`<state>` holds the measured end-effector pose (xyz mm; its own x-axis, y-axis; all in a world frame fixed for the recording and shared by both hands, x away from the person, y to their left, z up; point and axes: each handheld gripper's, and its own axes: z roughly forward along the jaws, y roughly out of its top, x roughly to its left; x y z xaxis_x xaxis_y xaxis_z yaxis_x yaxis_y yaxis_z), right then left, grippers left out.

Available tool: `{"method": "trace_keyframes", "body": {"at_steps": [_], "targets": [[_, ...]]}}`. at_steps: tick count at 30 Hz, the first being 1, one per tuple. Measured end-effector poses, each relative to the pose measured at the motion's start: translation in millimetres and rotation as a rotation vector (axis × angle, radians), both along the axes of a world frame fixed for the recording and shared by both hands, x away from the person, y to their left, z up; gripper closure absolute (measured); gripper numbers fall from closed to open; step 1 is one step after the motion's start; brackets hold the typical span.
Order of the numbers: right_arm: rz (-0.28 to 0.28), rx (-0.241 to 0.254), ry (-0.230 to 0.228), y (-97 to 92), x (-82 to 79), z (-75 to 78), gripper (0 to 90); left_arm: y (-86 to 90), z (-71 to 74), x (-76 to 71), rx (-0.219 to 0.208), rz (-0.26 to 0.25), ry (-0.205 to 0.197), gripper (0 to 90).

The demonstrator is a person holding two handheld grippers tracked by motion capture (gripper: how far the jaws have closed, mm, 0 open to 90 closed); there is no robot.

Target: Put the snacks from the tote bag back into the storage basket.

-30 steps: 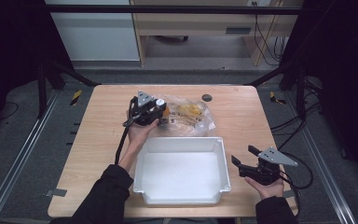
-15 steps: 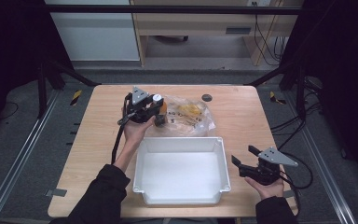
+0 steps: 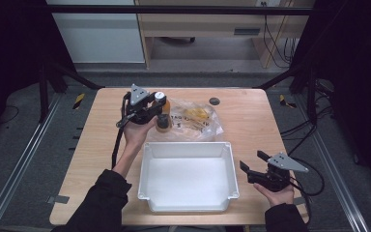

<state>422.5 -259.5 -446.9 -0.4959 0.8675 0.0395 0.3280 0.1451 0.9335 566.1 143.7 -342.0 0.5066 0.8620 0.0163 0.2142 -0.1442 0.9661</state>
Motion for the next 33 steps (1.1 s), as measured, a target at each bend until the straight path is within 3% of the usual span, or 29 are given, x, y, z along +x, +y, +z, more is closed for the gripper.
{"method": "trace_keyframes", "body": {"at_steps": [15, 27, 33], "targets": [[0.000, -0.002, -0.001, 0.0, -0.1, 0.1, 20.9, 5.8, 19.1, -12.0, -0.030, -0.012, -0.030, 58.8], [-0.004, 0.001, -0.003, -0.2, -0.4, 0.4, 20.9, 5.3, 31.7, -30.5, -0.053, -0.038, -0.047, 58.8], [-0.005, 0.003, -0.002, 0.0, -0.5, 0.5, 20.8, 8.0, 37.4, -37.8, -0.042, -0.034, -0.062, 58.8]]}}
